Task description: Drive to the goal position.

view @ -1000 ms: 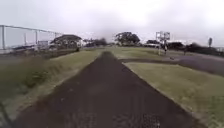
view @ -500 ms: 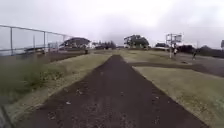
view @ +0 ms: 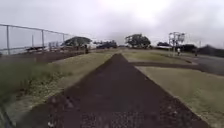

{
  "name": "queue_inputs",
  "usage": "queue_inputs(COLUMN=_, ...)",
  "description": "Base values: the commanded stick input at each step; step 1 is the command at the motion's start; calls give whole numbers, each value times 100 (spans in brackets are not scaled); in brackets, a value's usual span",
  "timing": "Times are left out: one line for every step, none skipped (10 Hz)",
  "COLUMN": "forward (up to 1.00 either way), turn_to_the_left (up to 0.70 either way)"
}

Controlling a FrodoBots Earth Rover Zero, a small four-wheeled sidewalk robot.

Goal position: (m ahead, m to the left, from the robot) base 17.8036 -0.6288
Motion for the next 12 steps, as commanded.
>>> queue_inputs(forward=100, turn_to_the_left=0)
queue_inputs(forward=100, turn_to_the_left=0)
queue_inputs(forward=100, turn_to_the_left=0)
queue_inputs(forward=100, turn_to_the_left=-4)
queue_inputs(forward=100, turn_to_the_left=-24)
queue_inputs(forward=100, turn_to_the_left=-37)
queue_inputs(forward=100, turn_to_the_left=-24)
queue_inputs(forward=100, turn_to_the_left=0)
queue_inputs(forward=100, turn_to_the_left=0)
queue_inputs(forward=100, turn_to_the_left=0)
queue_inputs(forward=100, turn_to_the_left=0)
queue_inputs(forward=100, turn_to_the_left=0)
